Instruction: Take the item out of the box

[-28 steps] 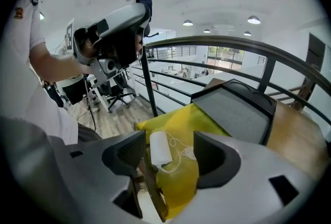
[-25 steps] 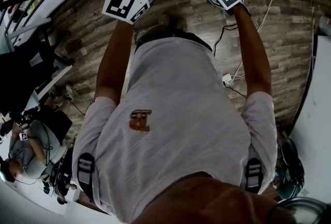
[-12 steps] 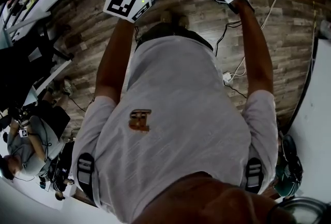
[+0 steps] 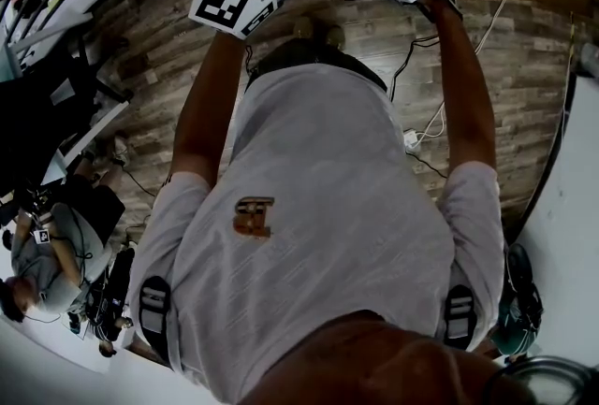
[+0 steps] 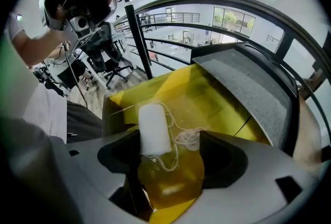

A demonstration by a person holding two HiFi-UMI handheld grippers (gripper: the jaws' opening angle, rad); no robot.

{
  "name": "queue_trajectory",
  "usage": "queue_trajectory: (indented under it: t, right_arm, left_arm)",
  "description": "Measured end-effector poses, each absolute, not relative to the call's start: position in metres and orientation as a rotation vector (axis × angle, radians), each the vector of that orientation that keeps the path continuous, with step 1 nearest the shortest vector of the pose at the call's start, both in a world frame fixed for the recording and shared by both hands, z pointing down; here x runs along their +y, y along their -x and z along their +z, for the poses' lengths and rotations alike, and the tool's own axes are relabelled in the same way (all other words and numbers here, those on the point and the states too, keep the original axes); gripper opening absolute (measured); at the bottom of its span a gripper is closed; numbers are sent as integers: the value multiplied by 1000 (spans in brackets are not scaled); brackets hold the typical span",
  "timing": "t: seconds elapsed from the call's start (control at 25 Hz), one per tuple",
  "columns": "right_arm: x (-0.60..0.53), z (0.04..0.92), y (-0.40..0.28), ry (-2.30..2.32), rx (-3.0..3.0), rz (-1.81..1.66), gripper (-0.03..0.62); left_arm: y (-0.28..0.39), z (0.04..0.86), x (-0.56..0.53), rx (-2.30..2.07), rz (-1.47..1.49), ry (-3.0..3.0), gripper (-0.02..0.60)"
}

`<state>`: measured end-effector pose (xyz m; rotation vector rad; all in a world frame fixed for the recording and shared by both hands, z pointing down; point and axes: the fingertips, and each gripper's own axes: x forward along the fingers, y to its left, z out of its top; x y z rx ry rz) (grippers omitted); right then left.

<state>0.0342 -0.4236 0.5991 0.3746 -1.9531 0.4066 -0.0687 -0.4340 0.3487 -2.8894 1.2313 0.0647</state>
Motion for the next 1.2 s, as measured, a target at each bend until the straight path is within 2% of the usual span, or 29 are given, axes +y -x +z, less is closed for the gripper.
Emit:
queue_trajectory:
  t: [0.68, 0.76, 0.8, 1.2]
  right_arm:
    - [-422, 606, -31, -290, -1871, 313, 307]
    - [-421, 606, -32, -290, -1873, 312, 272]
    - [-421, 607, -32, -295, -1878, 312, 209]
    - [-425, 598, -34, -323, -1894, 207, 195]
  left_arm:
    - [67, 361, -451, 1199, 66, 2921, 20]
    - [66, 361, -451, 1193, 64, 2924, 20]
    - [65, 361, -452, 1191, 62, 2925, 20]
    - [61, 361, -451, 1169, 49, 2933, 20]
